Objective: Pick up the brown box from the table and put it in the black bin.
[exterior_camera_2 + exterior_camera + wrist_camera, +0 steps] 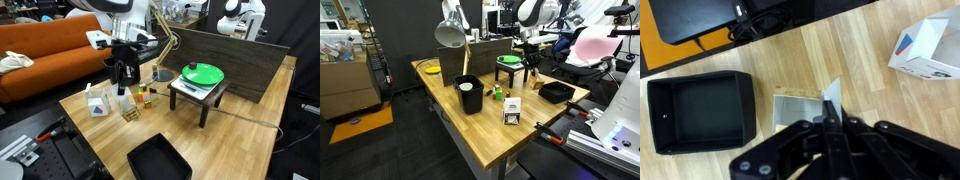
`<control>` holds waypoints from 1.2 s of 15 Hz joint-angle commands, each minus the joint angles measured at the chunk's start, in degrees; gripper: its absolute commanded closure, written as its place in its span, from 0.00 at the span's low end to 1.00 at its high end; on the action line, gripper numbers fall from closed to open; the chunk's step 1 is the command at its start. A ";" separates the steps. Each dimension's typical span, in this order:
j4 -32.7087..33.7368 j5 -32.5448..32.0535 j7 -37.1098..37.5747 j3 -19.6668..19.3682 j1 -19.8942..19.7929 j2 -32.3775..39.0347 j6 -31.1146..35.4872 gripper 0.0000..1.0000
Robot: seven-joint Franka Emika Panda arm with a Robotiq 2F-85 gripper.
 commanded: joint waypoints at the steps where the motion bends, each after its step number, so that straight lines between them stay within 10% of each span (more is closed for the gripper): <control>1: -0.99 -1.95 -0.12 2.10 0.94 -4.95 -1.14 1.00; 18: 2.10 -2.83 -1.83 6.08 3.40 -7.16 -1.31 1.00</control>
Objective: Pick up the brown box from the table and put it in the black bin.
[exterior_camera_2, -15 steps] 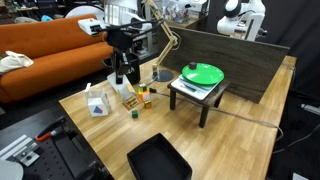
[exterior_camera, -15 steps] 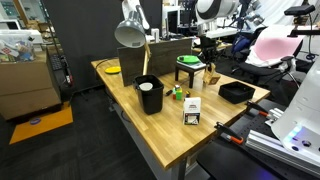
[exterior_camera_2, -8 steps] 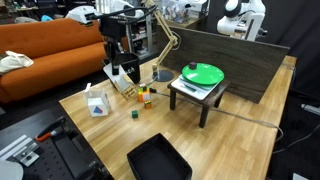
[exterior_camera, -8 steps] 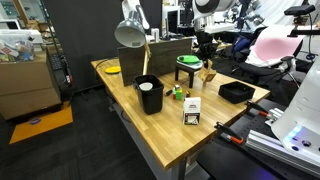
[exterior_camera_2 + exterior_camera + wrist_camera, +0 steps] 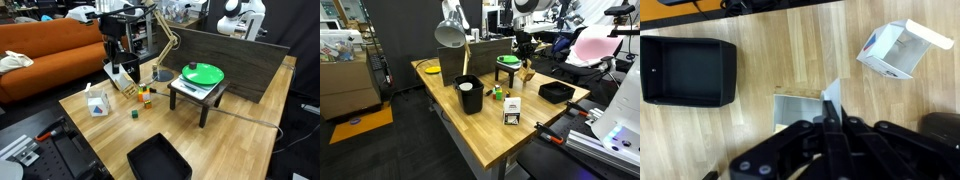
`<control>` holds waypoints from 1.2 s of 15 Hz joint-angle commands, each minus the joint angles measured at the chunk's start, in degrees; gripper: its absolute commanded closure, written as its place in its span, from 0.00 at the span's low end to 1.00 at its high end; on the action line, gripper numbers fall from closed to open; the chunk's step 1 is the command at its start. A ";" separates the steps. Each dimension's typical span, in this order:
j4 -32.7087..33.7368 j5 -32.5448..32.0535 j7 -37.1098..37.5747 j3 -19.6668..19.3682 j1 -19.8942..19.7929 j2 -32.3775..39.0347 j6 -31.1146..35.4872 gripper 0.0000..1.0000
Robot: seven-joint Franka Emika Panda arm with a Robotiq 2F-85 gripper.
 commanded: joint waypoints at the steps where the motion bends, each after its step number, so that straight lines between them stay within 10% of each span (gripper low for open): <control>1: 3.84 -3.71 0.07 2.67 1.21 0.61 -0.93 1.00; 18: 10.10 -6.21 -0.96 6.92 5.38 2.53 -0.17 1.00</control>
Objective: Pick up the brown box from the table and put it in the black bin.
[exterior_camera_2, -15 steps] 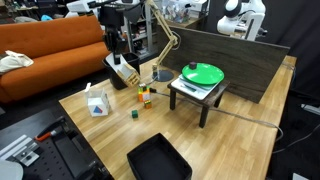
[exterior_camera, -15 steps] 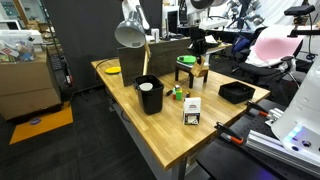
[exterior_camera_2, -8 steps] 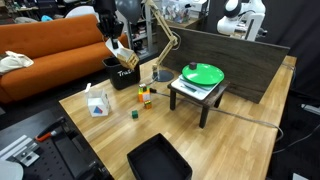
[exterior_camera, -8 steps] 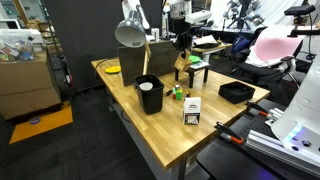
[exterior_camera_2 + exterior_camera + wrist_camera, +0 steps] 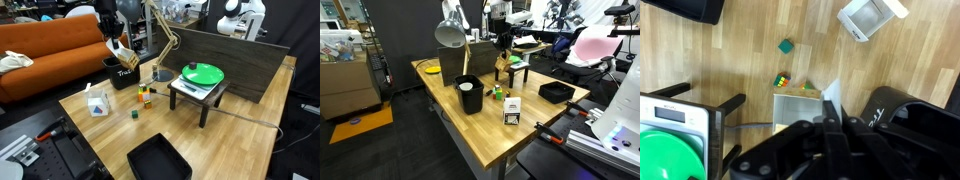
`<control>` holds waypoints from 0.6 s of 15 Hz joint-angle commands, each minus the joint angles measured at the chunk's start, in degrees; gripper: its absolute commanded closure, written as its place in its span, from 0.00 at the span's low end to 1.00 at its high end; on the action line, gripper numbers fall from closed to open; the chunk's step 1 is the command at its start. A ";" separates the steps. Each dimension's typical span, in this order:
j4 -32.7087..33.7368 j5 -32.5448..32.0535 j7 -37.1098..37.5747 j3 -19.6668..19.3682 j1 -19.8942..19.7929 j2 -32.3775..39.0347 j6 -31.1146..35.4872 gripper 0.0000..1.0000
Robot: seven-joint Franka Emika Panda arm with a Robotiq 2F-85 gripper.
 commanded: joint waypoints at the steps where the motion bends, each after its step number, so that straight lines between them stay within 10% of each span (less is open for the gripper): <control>1: 0.37 0.14 -0.48 0.20 0.09 0.07 -0.25 1.00; 9: 7.32 -1.07 -6.97 4.66 4.74 2.66 0.04 1.00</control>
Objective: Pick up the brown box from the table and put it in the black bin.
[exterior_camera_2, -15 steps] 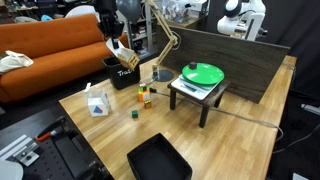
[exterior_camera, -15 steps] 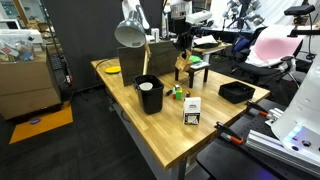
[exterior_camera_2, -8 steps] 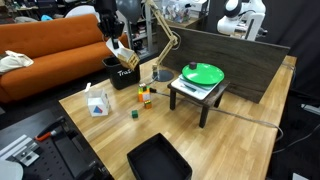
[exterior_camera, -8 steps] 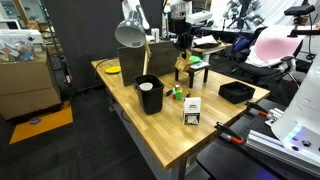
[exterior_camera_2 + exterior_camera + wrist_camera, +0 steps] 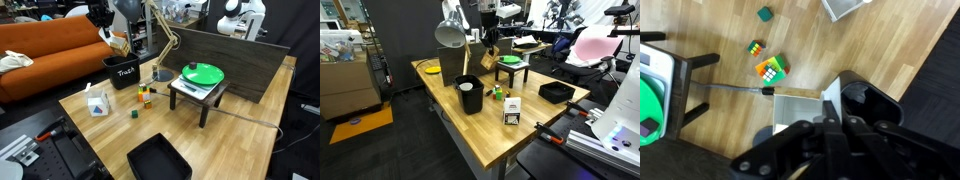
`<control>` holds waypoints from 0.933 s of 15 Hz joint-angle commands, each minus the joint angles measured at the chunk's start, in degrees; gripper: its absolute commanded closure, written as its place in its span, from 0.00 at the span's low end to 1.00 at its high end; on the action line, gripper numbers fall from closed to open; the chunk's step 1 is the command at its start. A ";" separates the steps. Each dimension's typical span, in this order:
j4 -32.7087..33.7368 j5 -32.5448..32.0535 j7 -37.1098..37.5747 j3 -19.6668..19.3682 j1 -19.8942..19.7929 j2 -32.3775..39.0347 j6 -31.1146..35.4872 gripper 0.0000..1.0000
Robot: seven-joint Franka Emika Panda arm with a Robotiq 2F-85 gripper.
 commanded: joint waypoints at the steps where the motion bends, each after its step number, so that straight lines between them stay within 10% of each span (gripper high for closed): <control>1: 3.47 -0.66 -4.49 1.12 1.14 2.37 0.07 1.00; 14: 12.98 -0.80 -15.78 2.79 3.70 12.39 -1.35 1.00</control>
